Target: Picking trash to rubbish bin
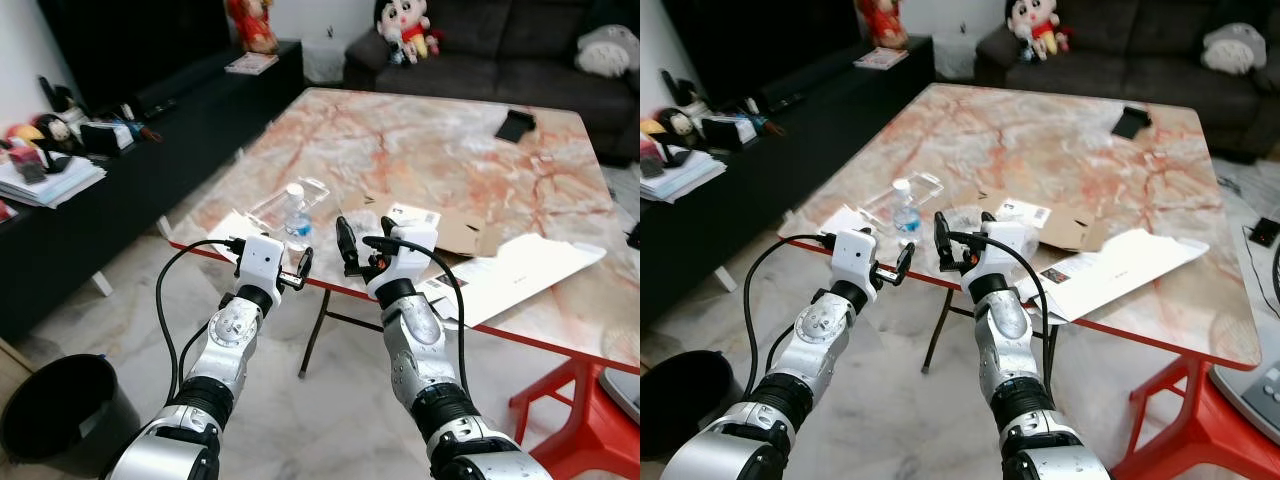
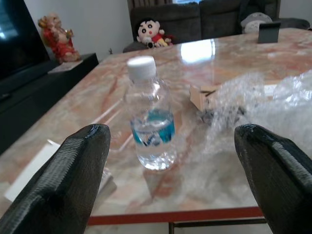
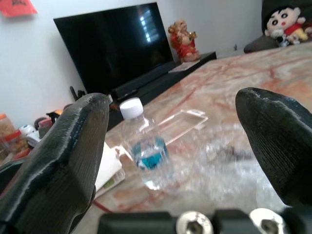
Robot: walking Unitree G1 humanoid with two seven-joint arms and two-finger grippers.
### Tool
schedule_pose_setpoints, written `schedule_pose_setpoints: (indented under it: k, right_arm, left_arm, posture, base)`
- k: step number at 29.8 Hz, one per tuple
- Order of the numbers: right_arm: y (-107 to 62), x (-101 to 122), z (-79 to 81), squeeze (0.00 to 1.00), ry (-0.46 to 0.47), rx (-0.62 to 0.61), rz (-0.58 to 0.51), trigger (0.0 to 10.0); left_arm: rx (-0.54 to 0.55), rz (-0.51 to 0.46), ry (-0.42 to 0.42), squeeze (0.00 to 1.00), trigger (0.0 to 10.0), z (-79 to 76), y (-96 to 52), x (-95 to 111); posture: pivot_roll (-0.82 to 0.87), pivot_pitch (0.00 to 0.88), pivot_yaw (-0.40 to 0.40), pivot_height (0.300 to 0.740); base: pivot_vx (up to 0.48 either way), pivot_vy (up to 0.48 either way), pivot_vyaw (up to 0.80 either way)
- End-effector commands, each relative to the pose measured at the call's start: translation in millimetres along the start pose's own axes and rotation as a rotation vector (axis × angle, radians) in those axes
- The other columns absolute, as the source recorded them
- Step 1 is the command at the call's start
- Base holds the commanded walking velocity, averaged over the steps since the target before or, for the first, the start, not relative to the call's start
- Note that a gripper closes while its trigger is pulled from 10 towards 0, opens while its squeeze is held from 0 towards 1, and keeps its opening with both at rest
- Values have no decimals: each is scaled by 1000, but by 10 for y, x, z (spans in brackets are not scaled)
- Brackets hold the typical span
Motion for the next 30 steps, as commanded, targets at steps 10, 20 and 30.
schedule_pose_setpoints:
  k: [10, 20, 30]
  right_arm:
    - [44, 81, -30, 1000, -19, -15, -19, 10000]
    - [53, 130, -26, 0, -4, -17, -45, 10000]
    - [58, 157, 4, 0, 5, -6, -63, 10000]
  left_arm:
    - [-17, -18, 6, 0, 10000, -10, 5, 54]
    - [-61, -67, -27, 0, 10000, -97, 4, 147]
    - [-96, -89, -51, 0, 10000, -161, -22, 184]
  posture:
    - [-3, 0, 39, 740]
    - [-2, 0, 42, 740]
    - [2, 0, 39, 740]
  base:
    - [449, 0, 0]
    - [171, 0, 0]
    - [0, 0, 0]
Point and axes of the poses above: a point about 5 cm out from each wrist's last joint towards the gripper, its own y axis pointing out of the wrist towards the gripper, its own x axis along the axis of the wrist's last joint, z = x × y, the point moved 6 cm from there along y, pointing out of the wrist towards the gripper, and after that the axes turned 4 degrees about y, right-handed, at the moved point
